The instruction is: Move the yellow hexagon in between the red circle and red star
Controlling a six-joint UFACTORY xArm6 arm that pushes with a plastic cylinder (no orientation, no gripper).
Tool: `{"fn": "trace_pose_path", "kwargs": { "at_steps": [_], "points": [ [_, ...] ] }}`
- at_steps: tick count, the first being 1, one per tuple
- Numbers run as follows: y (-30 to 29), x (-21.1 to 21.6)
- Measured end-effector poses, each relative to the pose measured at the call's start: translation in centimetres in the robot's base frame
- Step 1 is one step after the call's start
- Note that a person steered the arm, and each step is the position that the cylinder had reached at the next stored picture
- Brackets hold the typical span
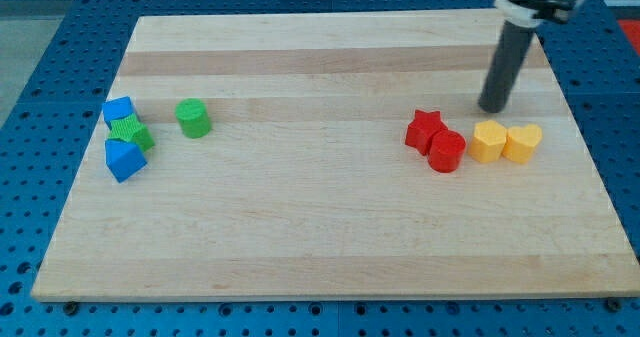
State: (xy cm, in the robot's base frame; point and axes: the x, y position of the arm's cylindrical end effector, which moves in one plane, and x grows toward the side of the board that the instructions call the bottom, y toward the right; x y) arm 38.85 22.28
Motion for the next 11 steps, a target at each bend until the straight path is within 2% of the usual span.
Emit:
{"fn": "trace_pose_path", "kwargs": {
  "at_steps": [1, 3, 4, 5, 6, 7, 8, 9, 10, 11],
  "points": [
    [0.6, 0.3],
    [-3.7, 4.5],
    [-3.0, 2.8],
    [0.6, 3.7],
    [2.8, 6.4],
    [0.5, 9.0],
    [-3.7, 8.5],
    [-5.0, 6.4],
    [-10.2, 6.5],
    [-7.0, 8.1]
  ]
}}
